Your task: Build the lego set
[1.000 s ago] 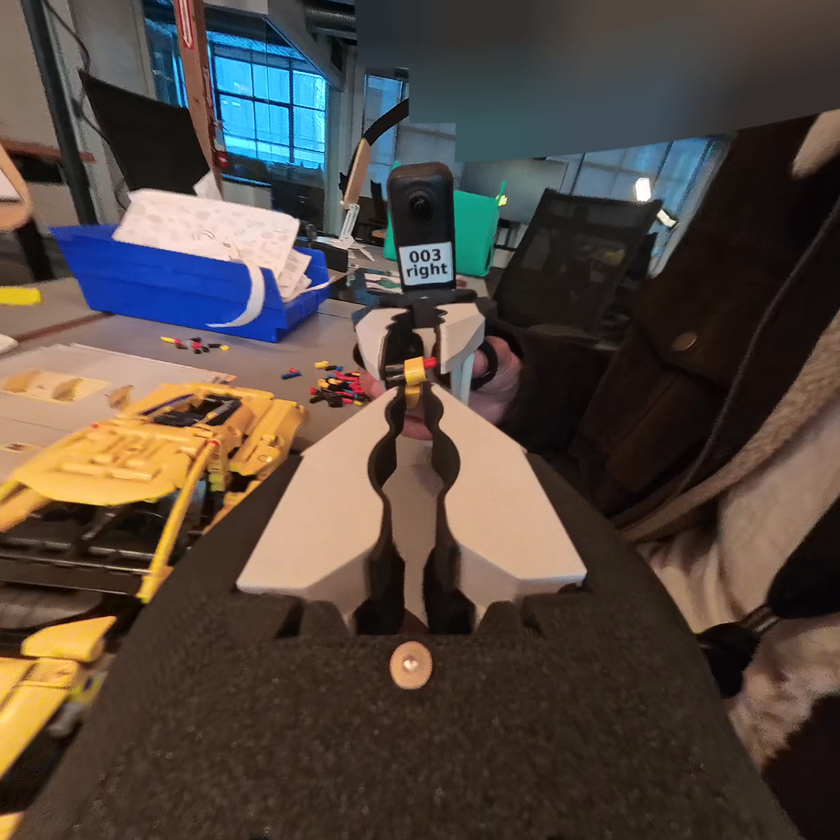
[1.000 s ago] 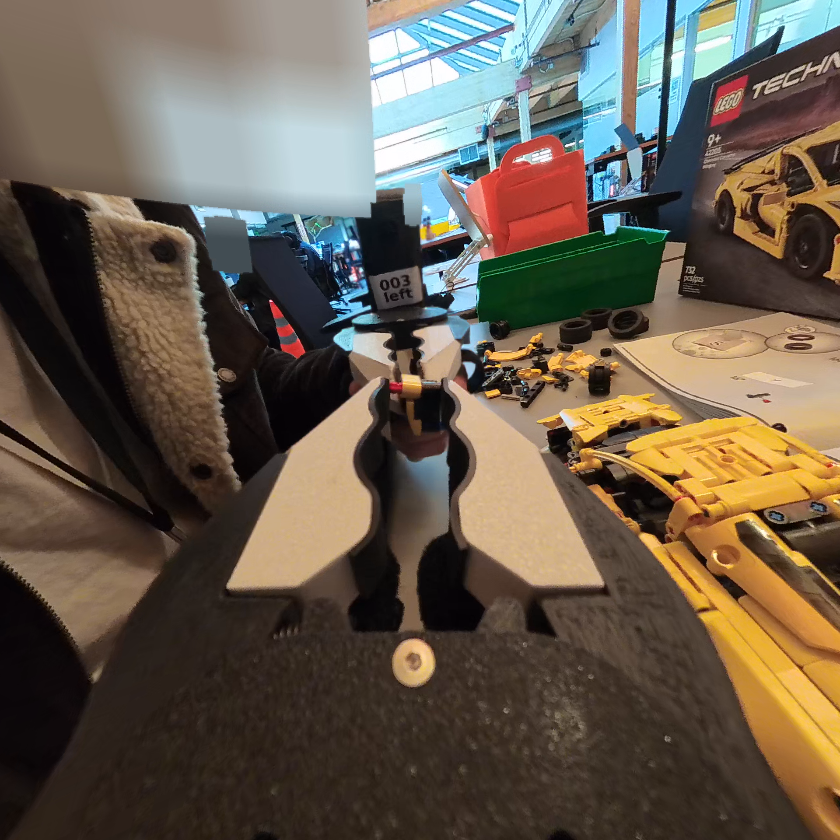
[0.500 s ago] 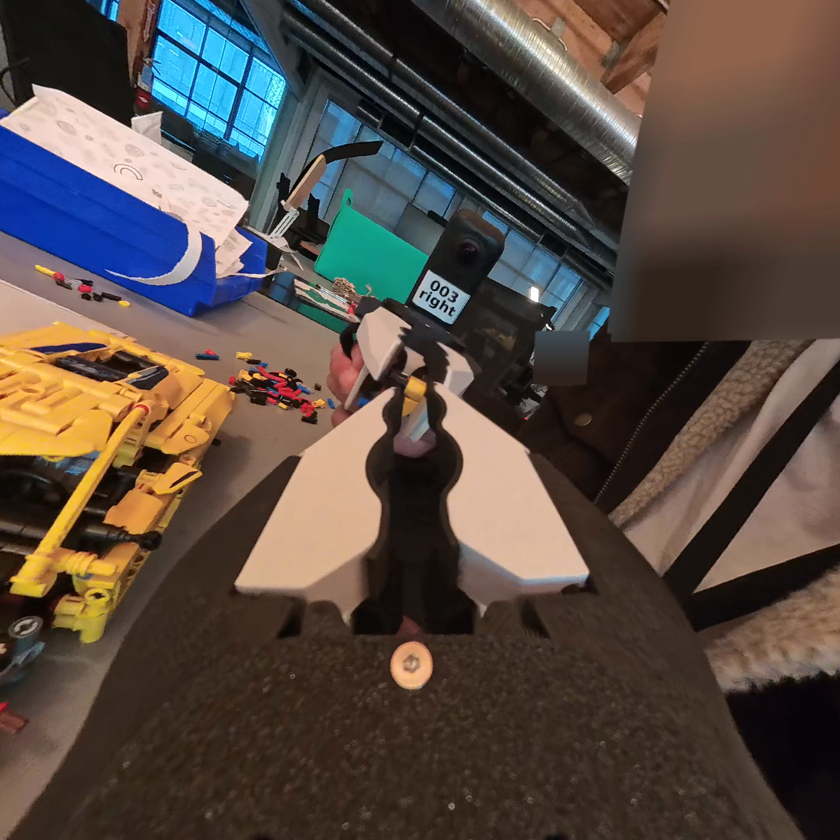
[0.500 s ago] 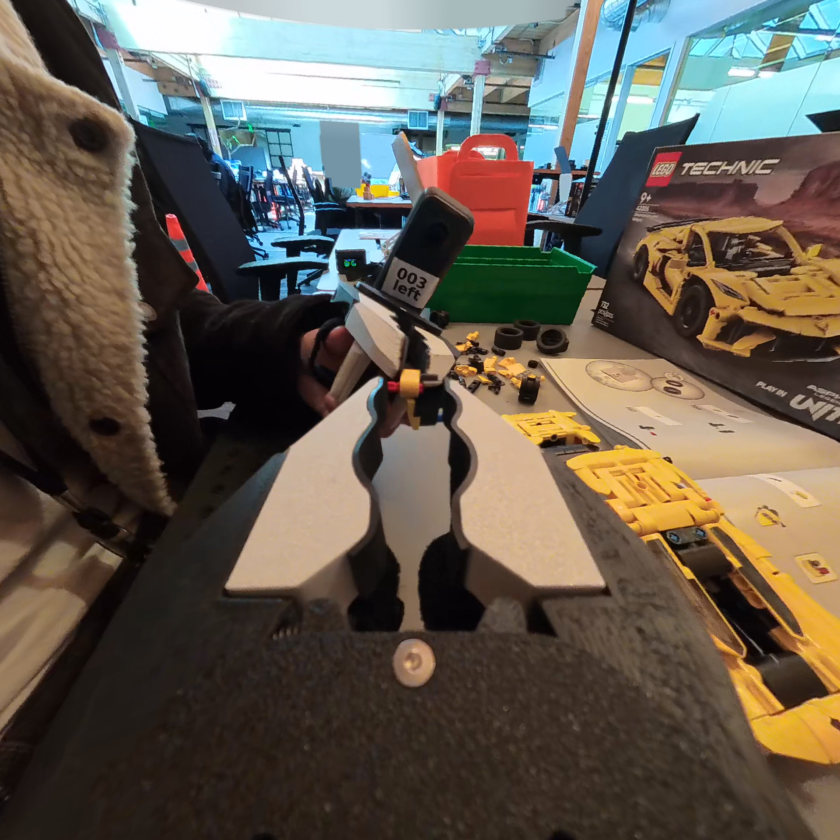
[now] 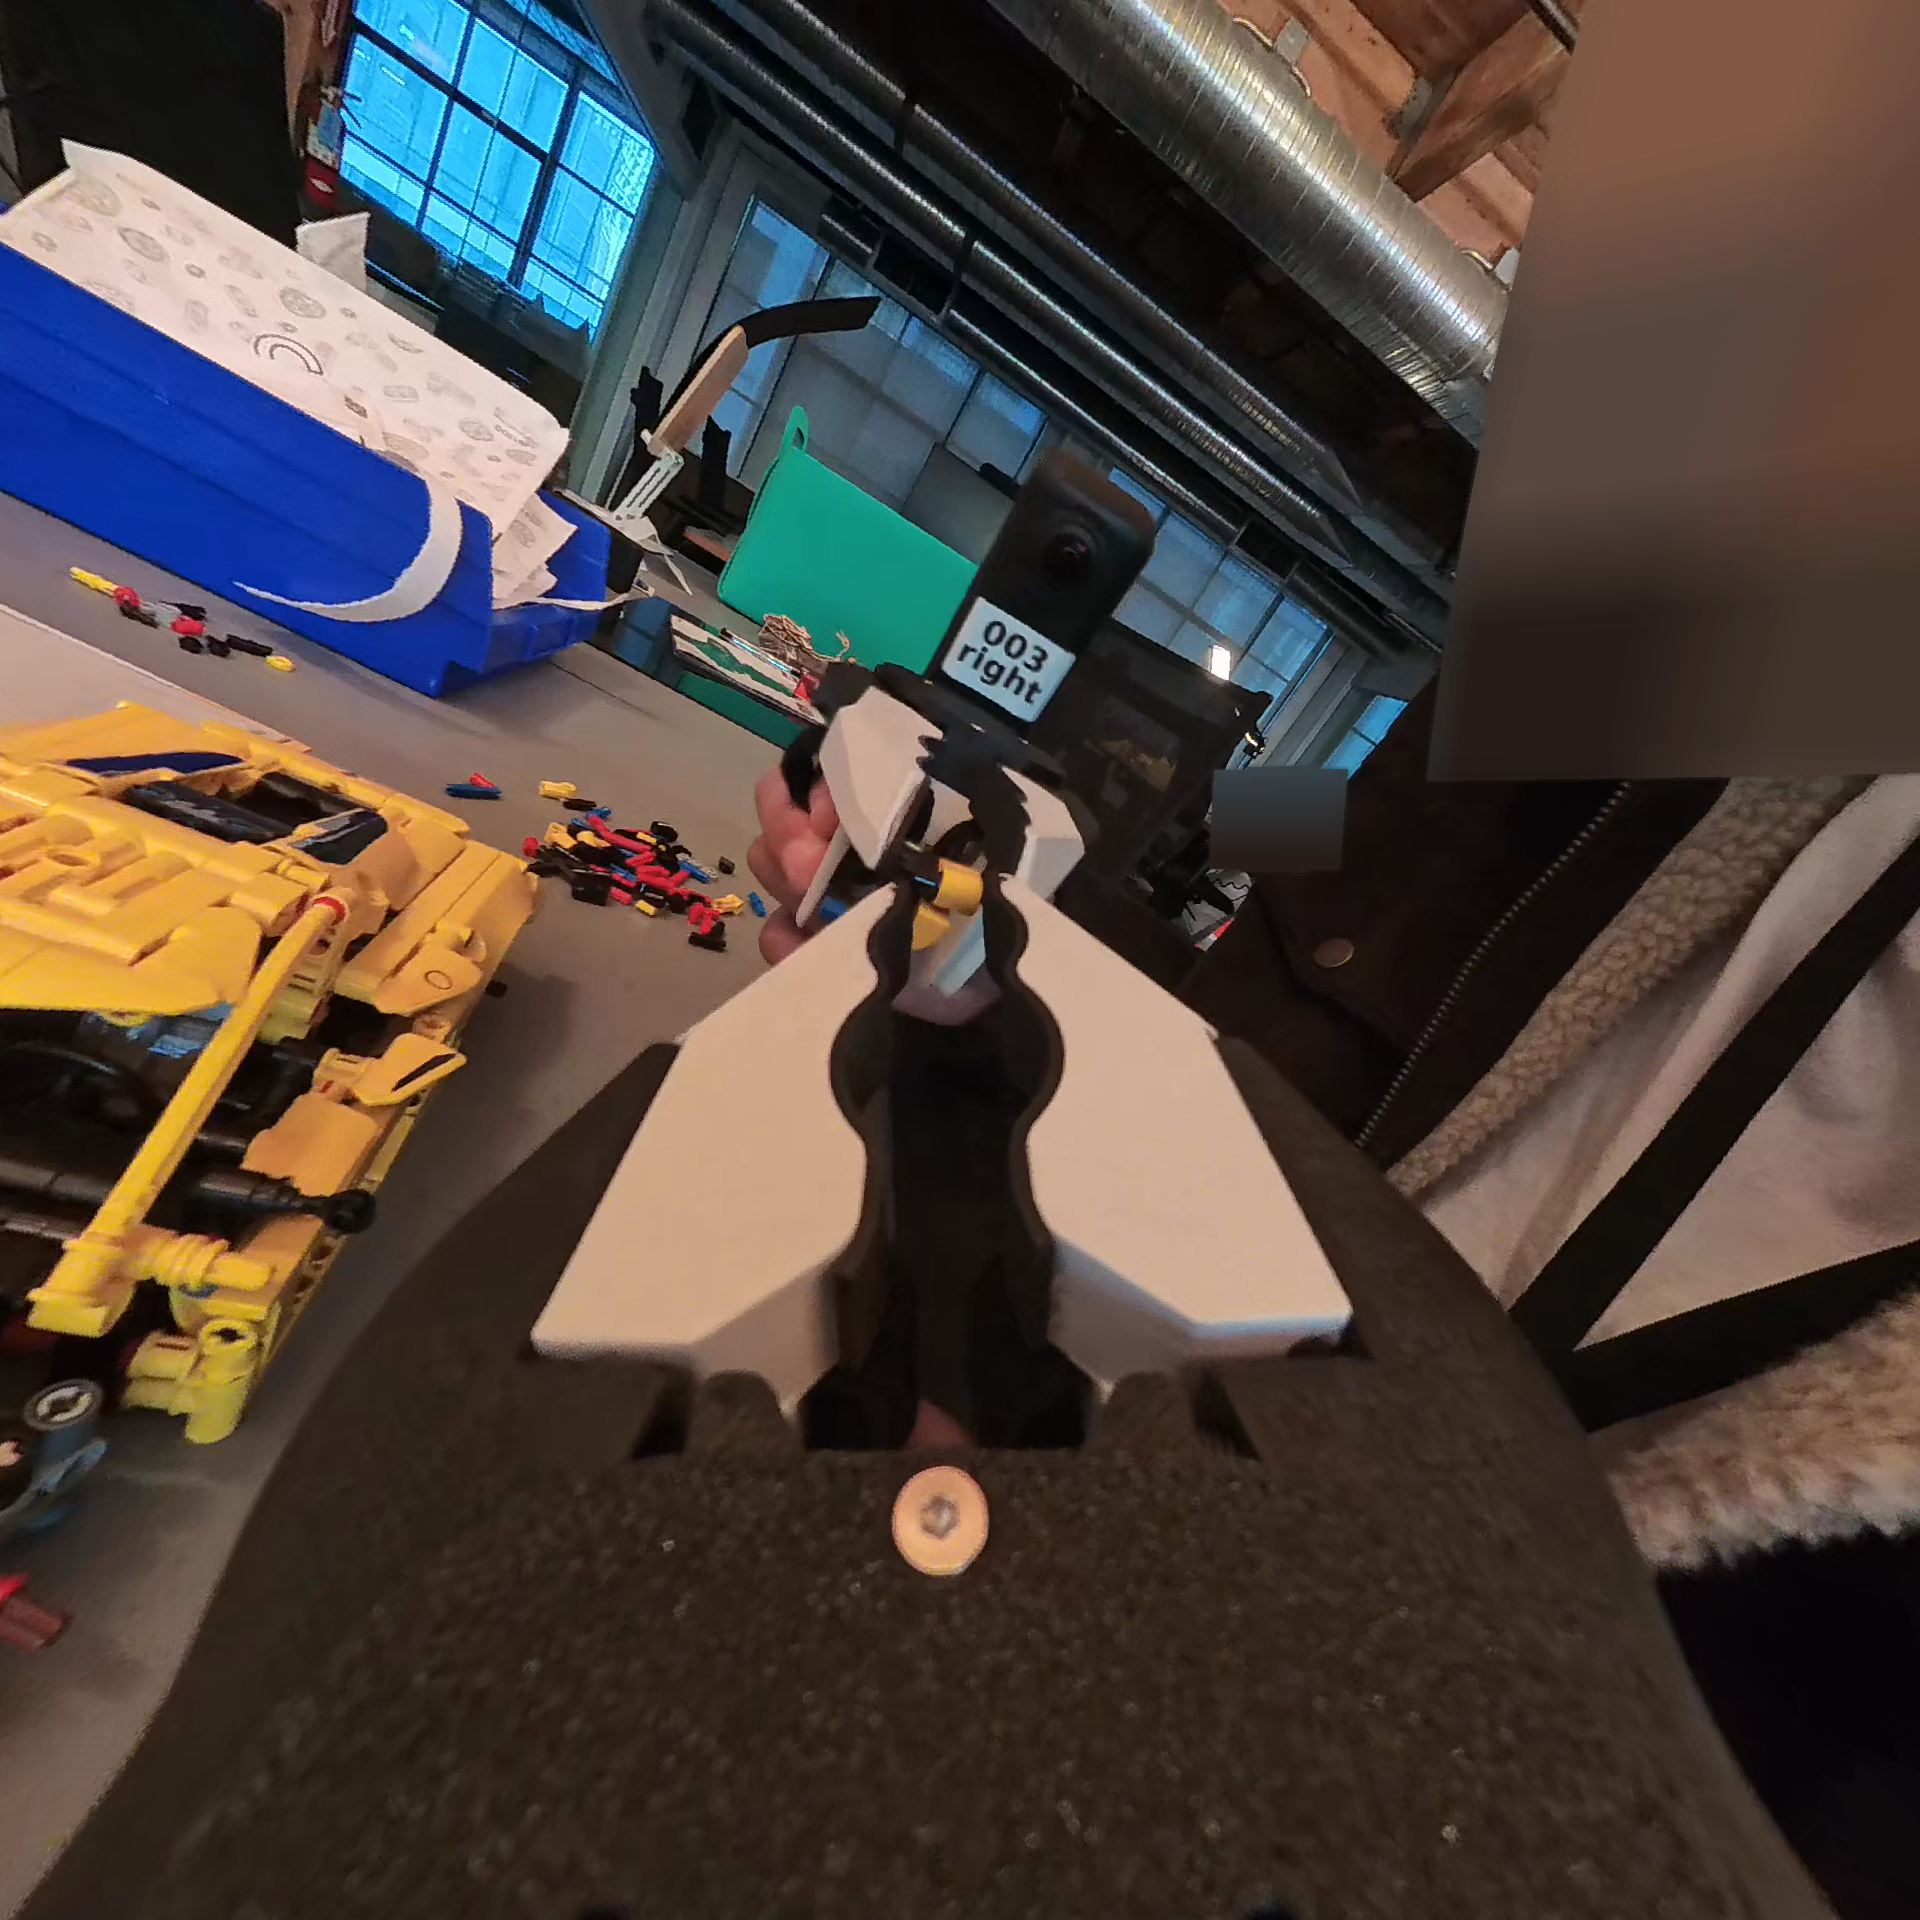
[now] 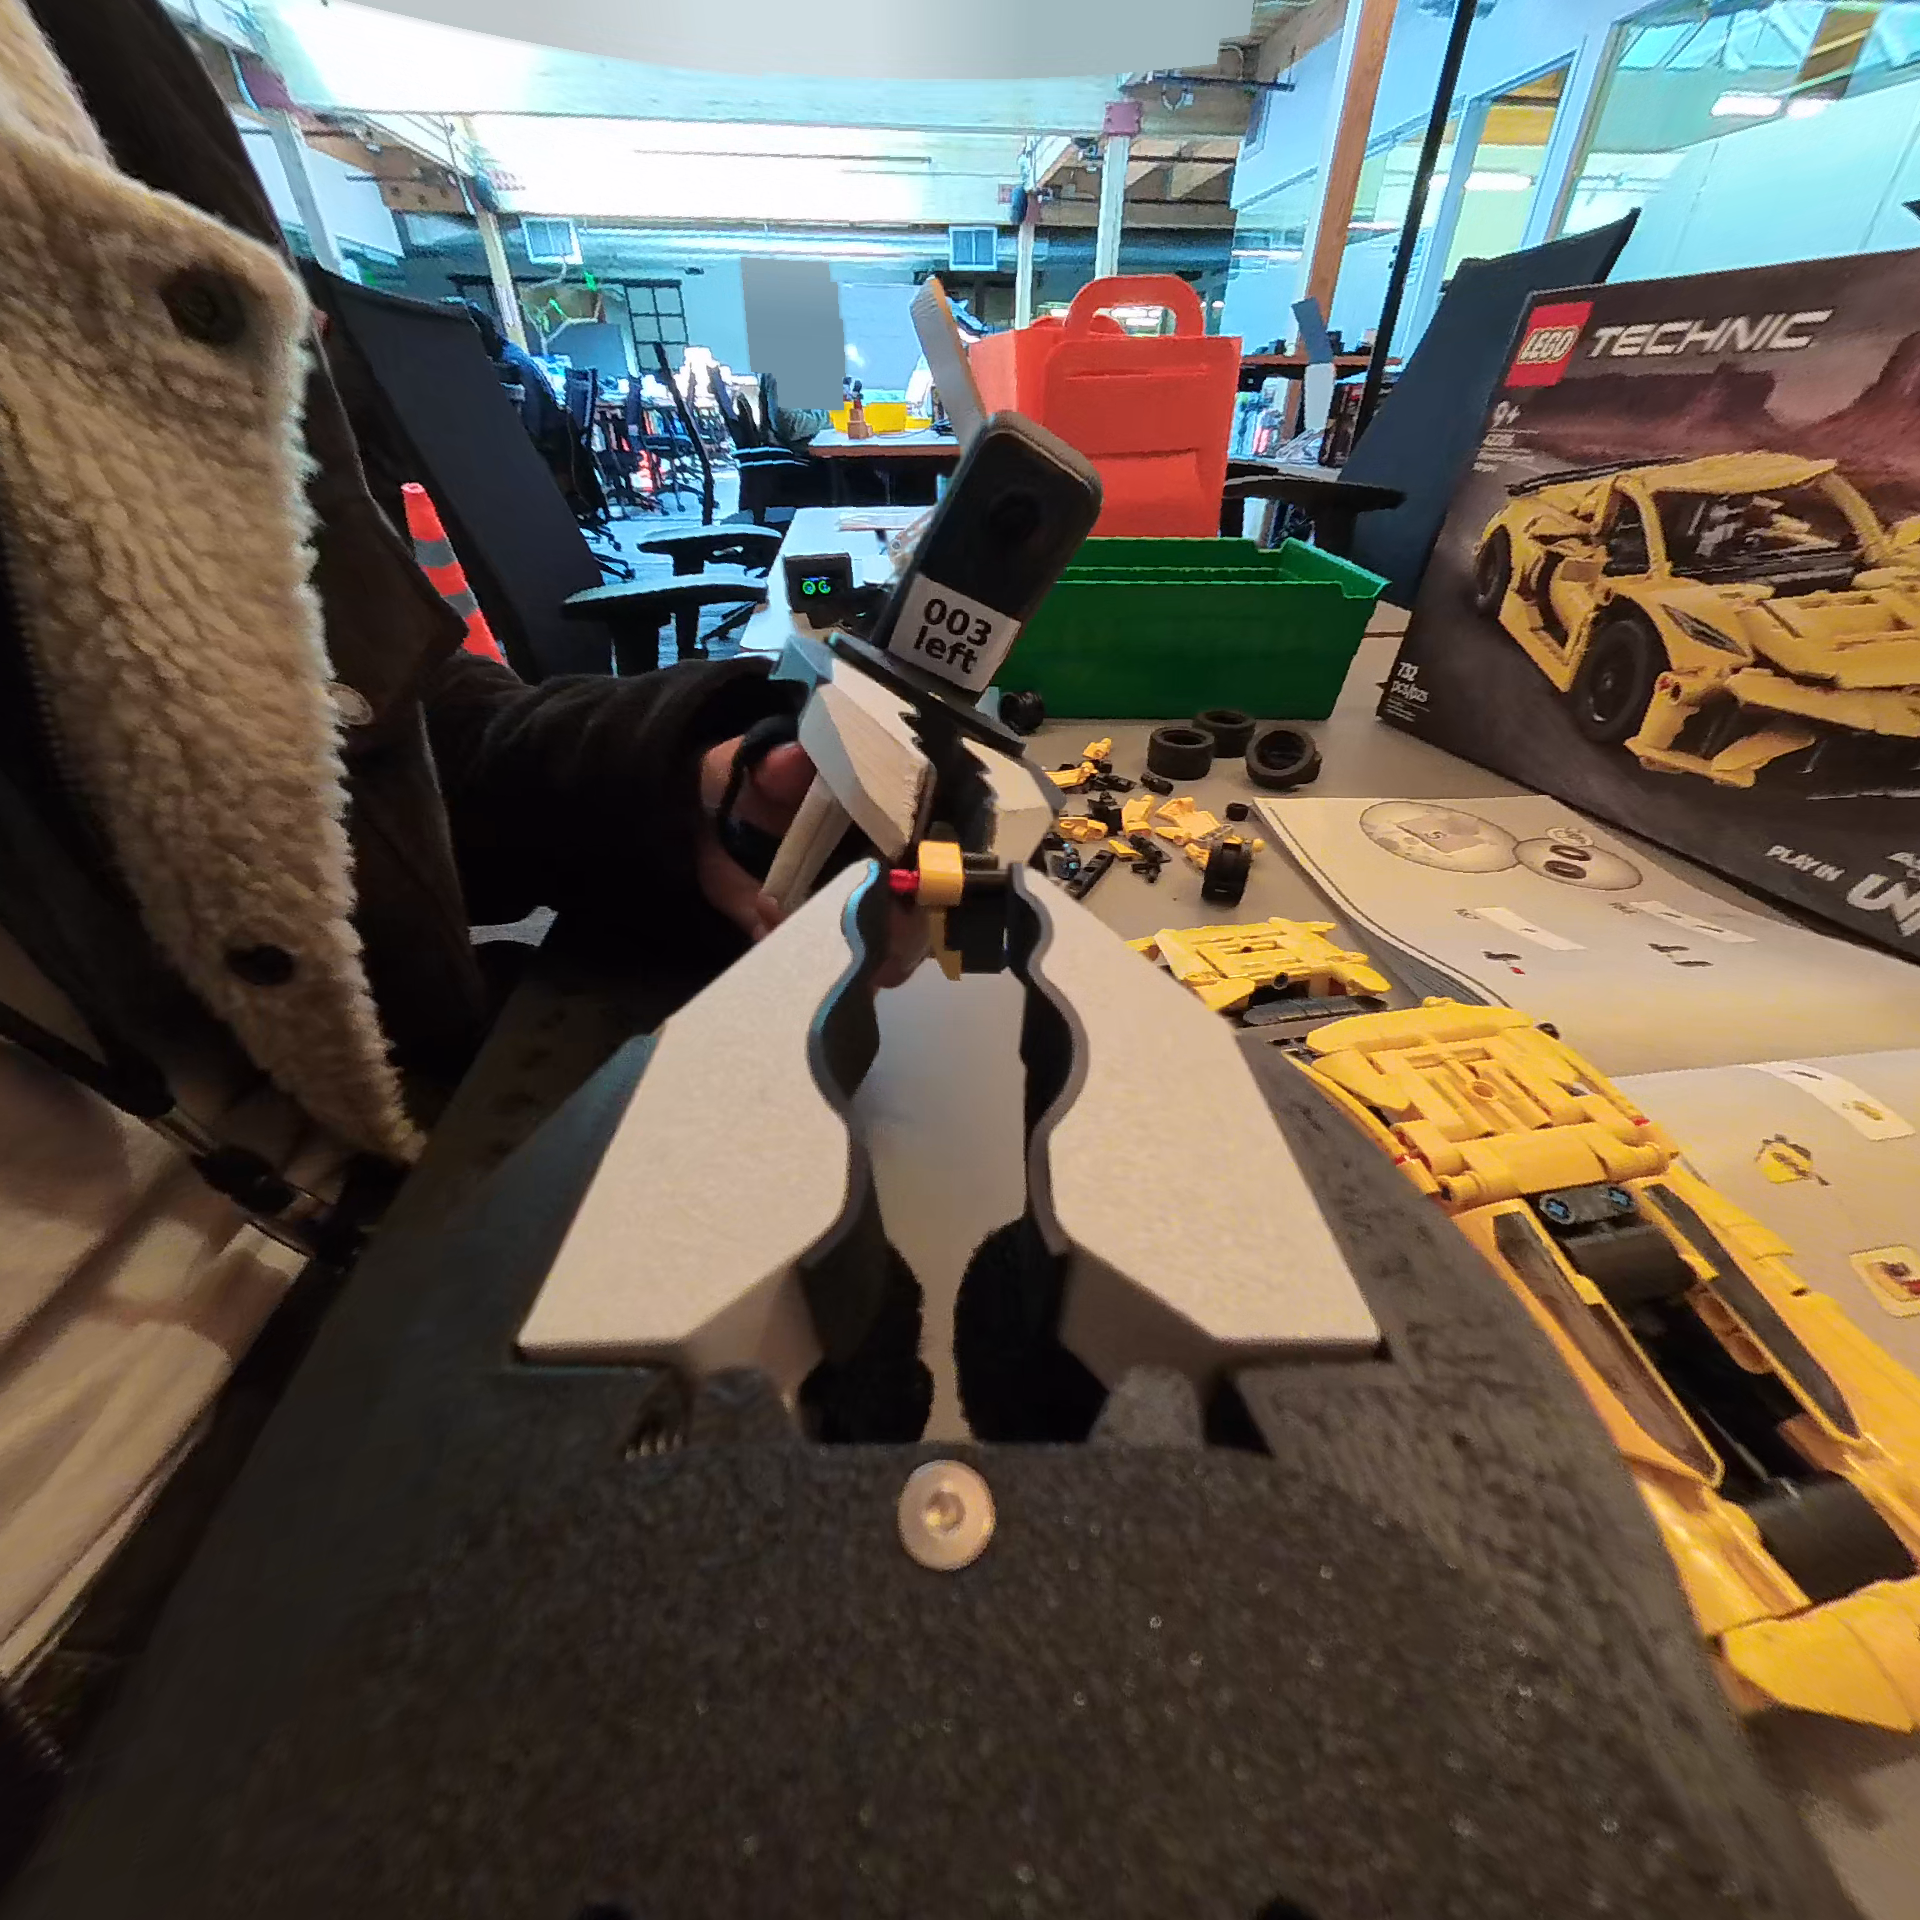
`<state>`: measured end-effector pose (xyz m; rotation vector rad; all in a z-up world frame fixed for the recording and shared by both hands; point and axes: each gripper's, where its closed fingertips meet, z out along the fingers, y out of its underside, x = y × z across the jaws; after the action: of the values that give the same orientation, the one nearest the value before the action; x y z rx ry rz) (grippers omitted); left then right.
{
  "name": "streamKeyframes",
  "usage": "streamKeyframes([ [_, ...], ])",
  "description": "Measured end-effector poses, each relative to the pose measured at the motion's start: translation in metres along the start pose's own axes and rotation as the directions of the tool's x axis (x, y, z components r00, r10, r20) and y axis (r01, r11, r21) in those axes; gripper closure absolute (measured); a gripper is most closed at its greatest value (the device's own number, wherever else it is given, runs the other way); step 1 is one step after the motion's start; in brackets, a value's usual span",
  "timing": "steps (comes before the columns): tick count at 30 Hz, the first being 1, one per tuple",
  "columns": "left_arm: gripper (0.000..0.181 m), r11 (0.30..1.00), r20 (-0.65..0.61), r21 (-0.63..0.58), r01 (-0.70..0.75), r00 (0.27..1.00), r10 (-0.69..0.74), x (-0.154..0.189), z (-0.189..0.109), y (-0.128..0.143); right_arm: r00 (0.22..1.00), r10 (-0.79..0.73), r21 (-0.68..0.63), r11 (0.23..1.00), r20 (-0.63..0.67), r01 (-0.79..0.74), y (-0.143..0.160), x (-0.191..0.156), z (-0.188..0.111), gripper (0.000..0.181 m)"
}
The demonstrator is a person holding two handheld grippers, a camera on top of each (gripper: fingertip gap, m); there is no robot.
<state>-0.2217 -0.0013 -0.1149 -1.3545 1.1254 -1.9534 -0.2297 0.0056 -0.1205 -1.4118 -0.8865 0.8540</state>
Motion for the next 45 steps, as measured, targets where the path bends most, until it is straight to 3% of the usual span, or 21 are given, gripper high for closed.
streamKeyframes([
  [19,0.172,0.999,-0.035,-0.024,-0.033,0.999,0.032,0.008,0.002,0.005,0.999,-0.001,-0.018,1.0,0.054,0.002,0.002,-0.007,-0.003,0.166],
  [25,0.171,0.996,-0.044,-0.023,-0.082,0.996,0.081,0.013,0.003,0.005,0.992,0.078,0.001,0.997,0.097,-0.078,-0.001,-0.009,-0.005,0.165],
  [28,0.174,0.984,-0.004,-0.03,-0.178,0.984,0.178,0.013,0.004,0.007,0.951,0.248,0.016,0.967,0.183,-0.255,-0.003,-0.01,-0.006,0.164],
  [31,0.175,0.984,0.004,-0.051,-0.168,0.986,0.169,0.008,0.003,0.008,0.89,0.402,-0.006,0.912,0.216,-0.41,0.0,-0.007,-0.005,0.164],
  [35,0.175,0.986,0.037,-0.045,-0.16,0.986,0.162,0.002,0.001,0.005,0.885,0.42,0.024,0.901,0.2,-0.433,0.001,-0.001,-0.004,0.164],
  [40,0.175,0.976,0.054,-0.024,-0.217,0.975,0.218,0.004,-0.001,0.002,0.802,0.529,0.042,0.828,0.277,-0.56,-0.004,0.001,-0.009,0.157],
  [45,0.175,0.97,0.056,-0.043,-0.241,0.968,0.243,0.005,0.001,0.005,0.812,0.515,0.022,0.841,0.275,-0.541,-0.001,-0.003,-0.006,0.164],
])
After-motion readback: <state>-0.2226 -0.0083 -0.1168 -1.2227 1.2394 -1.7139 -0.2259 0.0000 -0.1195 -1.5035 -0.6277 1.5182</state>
